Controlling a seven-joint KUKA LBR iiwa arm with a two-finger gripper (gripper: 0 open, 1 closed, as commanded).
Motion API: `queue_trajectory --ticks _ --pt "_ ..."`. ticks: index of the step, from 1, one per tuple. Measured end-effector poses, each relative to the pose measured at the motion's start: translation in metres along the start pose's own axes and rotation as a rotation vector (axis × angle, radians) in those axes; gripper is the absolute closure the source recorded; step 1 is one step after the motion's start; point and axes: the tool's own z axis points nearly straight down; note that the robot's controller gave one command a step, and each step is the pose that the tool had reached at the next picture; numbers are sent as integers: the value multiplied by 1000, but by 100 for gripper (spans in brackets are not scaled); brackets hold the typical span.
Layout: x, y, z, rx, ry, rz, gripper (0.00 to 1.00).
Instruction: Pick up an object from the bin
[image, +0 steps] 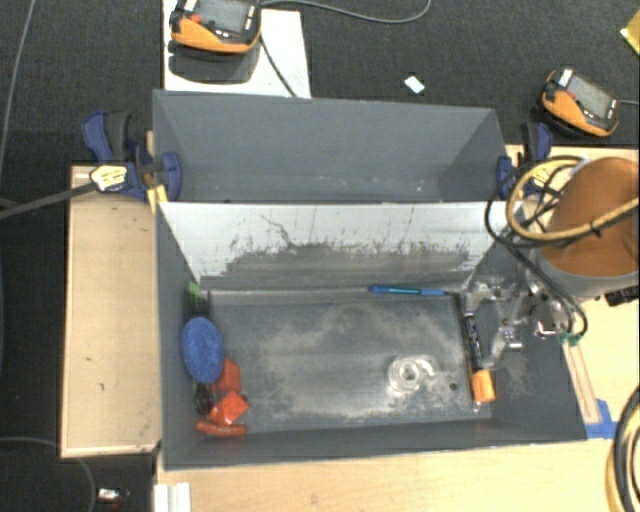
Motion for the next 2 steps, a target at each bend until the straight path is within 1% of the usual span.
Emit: queue_trajectory --ticks 1,2 --pt "-2 1 -5 2 -8 -5 0" --pt "43 74 68 -3 0 -15 0"
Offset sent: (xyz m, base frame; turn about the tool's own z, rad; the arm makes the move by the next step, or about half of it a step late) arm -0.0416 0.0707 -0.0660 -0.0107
